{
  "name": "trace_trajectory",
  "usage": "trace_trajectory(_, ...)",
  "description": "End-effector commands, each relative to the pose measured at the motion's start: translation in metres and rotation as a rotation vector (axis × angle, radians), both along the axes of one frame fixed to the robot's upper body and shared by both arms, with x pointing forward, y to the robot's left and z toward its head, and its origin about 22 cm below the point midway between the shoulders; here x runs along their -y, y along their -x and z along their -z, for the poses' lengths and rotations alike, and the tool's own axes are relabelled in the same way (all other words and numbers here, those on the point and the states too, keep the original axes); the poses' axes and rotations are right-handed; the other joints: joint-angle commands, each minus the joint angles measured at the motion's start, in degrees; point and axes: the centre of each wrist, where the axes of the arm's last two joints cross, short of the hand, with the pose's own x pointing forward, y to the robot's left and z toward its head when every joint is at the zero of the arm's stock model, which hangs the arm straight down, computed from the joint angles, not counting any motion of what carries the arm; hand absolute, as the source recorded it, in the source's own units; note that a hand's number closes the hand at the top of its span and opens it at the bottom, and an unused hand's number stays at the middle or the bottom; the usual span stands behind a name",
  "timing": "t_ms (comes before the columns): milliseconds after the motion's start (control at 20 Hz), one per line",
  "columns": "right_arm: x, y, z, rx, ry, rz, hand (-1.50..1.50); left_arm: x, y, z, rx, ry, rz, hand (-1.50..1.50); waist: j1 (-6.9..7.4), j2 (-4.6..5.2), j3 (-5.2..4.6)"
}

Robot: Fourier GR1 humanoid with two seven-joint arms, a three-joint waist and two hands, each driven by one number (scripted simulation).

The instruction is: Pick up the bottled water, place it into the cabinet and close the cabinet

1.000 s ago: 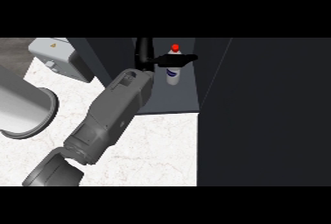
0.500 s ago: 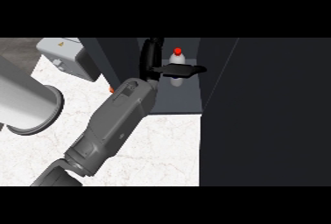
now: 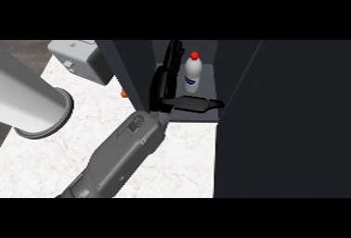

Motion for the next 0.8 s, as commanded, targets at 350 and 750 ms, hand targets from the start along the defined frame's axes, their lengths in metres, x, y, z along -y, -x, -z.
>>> trace_trajectory(350,-0.017,-0.003,-0.041,0.066,0.057,-0.047,-1.5,-0.018,0.099,0.02,-0.028,0.072,0.07,-1.5,0.34,0.15,-0.01)
trace_trajectory(750,-0.031,-0.013,-0.036,-0.041,0.114,-0.336,1.5,-0.065,0.142,0.027,-0.028,0.083,0.019,-1.5,0.31,0.3,-0.05)
